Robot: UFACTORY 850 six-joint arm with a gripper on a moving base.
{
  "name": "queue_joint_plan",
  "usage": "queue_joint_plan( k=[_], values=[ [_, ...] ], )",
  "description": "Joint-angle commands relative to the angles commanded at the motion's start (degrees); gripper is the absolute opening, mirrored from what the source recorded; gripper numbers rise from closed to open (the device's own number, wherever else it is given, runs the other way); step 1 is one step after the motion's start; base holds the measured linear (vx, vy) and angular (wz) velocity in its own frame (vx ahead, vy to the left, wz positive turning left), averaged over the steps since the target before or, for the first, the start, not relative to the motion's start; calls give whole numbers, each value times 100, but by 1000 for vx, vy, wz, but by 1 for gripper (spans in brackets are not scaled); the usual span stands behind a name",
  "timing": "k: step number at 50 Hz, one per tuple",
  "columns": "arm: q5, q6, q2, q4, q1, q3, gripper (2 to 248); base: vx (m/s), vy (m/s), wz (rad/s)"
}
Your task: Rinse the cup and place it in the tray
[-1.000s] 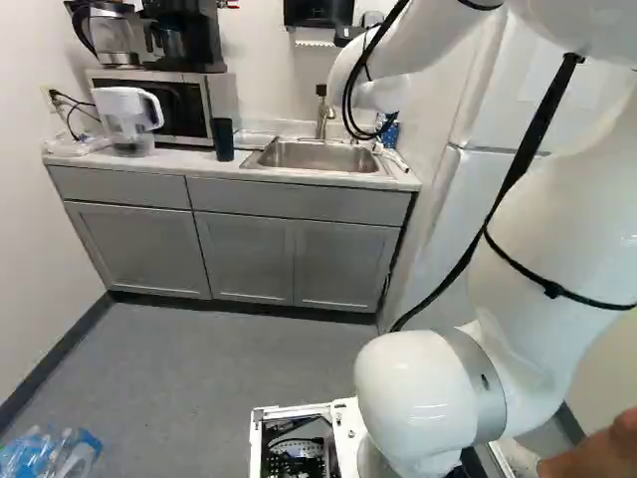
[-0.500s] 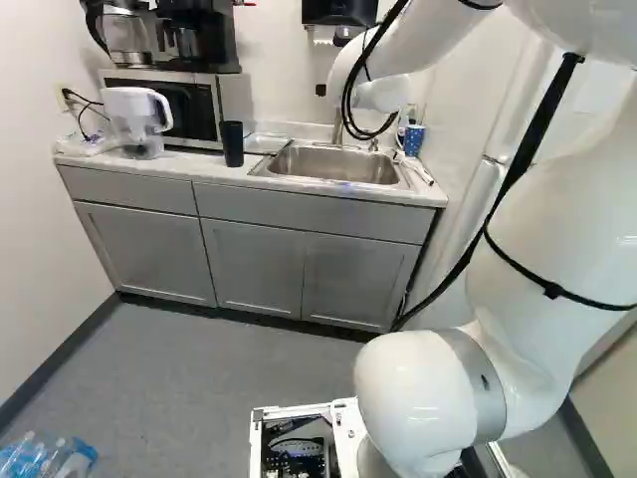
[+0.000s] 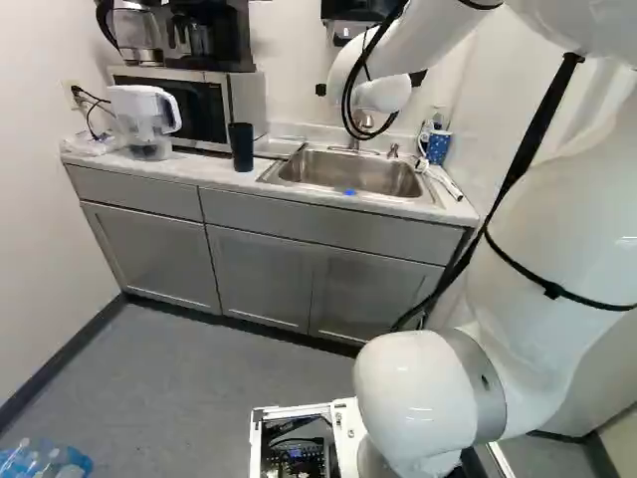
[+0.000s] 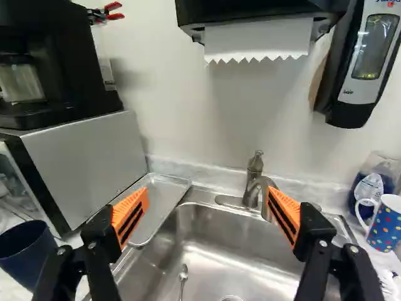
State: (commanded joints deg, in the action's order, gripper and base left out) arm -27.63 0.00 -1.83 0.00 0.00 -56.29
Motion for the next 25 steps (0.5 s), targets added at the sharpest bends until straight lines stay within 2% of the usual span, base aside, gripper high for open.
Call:
queue_joint_plan(
  k=[25],
  values=[
    [0,0,0,0,0,0,247,150,-18,7]
  ],
)
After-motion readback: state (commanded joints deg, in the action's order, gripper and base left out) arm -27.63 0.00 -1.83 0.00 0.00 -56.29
